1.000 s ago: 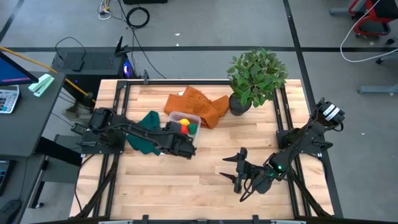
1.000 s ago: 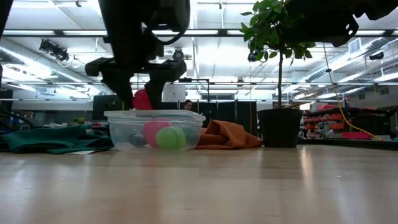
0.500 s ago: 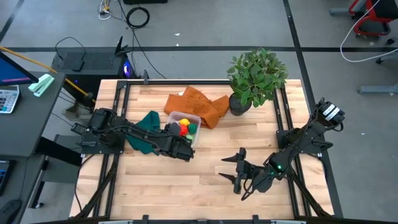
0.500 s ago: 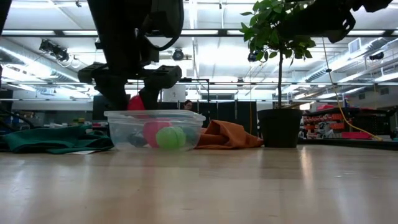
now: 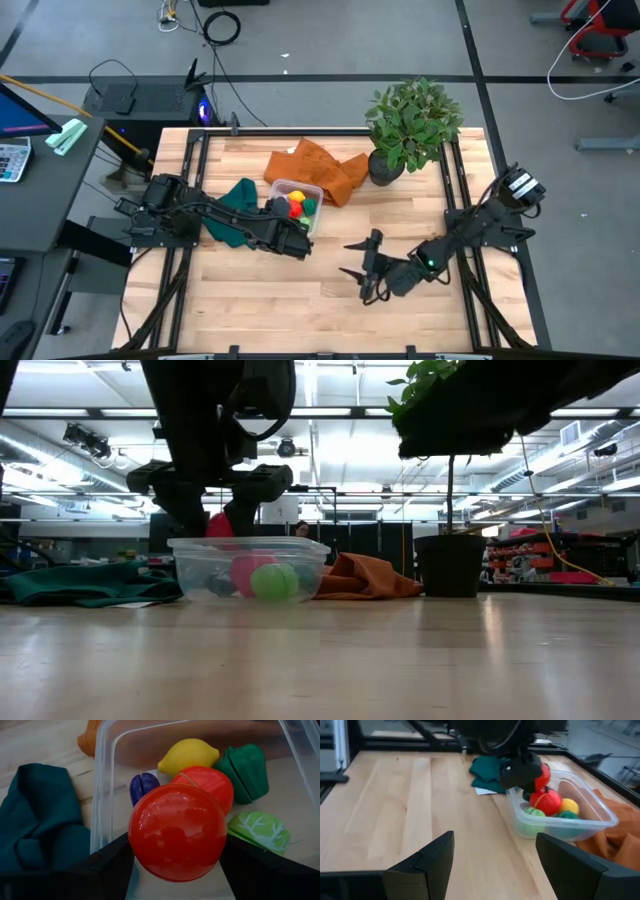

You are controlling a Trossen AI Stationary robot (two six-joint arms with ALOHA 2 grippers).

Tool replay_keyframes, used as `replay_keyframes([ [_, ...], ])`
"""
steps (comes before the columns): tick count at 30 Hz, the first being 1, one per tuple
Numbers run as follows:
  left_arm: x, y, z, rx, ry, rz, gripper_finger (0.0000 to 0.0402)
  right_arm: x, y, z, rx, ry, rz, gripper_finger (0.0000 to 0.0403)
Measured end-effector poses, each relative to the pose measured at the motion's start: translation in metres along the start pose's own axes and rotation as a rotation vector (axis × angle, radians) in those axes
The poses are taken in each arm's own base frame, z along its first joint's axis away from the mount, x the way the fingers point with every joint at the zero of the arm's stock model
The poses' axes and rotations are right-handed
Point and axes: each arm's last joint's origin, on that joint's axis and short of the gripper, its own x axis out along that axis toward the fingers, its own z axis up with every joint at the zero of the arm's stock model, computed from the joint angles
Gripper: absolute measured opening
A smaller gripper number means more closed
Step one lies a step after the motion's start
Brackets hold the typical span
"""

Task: Pick and placing Produce into tupperware
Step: Put the red tomato into the transparent bin

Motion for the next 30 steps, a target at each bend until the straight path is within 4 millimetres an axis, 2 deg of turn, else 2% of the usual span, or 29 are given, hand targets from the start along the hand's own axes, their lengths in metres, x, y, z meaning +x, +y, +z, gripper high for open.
replay_keyframes([
  [5,-0.001,0.0,-0.001,0.011,0.008,-0.005,0.0273,0.012,-0.015,0.005,0.001,0.015,0.029,0.0242],
  [9,-0.002,-0.001,-0.002,0.016,0.008,-0.008,0.0267,0.021,-0.033,-0.005,0.038,0.042,0.022,0.0242],
  [16,-0.003,-0.001,-0.004,0.03,0.011,-0.012,0.0274,0.018,-0.061,-0.017,0.174,-0.078,0.11,0.0242],
  [24,-0.003,-0.002,-0.004,0.025,0.012,-0.019,0.0267,0.022,-0.101,-0.025,0.172,-0.07,0.111,0.0242],
  [30,-0.003,-0.002,-0.004,0.024,0.013,-0.027,0.0274,0.03,-0.122,-0.025,0.184,-0.079,0.16,0.0242],
])
